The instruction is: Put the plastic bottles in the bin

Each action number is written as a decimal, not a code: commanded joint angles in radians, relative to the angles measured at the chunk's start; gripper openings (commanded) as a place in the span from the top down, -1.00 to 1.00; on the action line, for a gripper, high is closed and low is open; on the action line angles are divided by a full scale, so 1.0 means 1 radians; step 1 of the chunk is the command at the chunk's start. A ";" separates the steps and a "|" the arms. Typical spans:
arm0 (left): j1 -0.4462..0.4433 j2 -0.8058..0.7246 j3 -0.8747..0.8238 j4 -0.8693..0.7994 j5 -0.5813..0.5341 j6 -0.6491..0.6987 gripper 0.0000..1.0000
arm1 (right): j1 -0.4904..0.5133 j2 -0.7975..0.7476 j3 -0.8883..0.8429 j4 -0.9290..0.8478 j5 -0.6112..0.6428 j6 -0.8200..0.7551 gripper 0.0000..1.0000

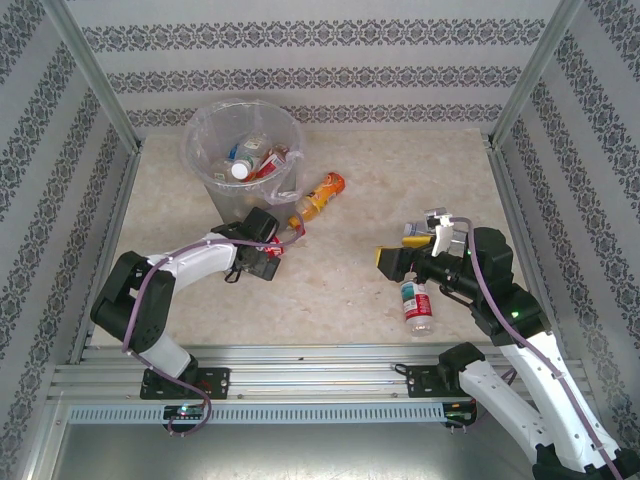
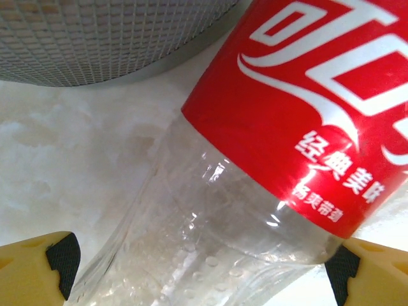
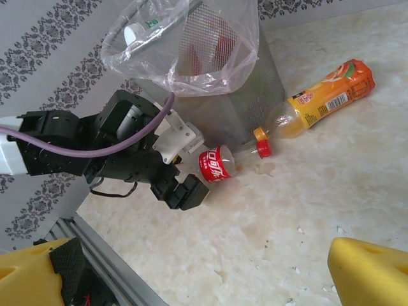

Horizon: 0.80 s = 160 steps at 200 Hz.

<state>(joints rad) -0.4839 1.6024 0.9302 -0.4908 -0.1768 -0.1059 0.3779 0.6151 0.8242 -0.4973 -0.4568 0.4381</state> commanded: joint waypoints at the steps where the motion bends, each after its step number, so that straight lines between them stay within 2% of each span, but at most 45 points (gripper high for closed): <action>1: -0.020 0.004 0.037 -0.063 0.045 -0.017 -0.93 | 0.012 -0.009 -0.014 0.020 -0.003 -0.002 -0.97; 25: -0.039 0.011 0.049 -0.102 0.069 -0.042 -0.78 | 0.013 -0.007 -0.020 0.032 -0.008 0.005 -0.96; 71: -0.094 0.037 0.079 -0.150 0.109 -0.110 -0.71 | 0.013 -0.001 -0.019 0.038 -0.016 0.005 -0.96; 160: -0.195 0.103 0.136 -0.198 0.132 -0.221 -0.21 | 0.013 -0.010 -0.029 0.034 -0.013 0.005 -0.97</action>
<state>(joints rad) -0.6456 1.6936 1.0294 -0.6380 -0.0544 -0.2760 0.3779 0.6159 0.8089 -0.4820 -0.4580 0.4412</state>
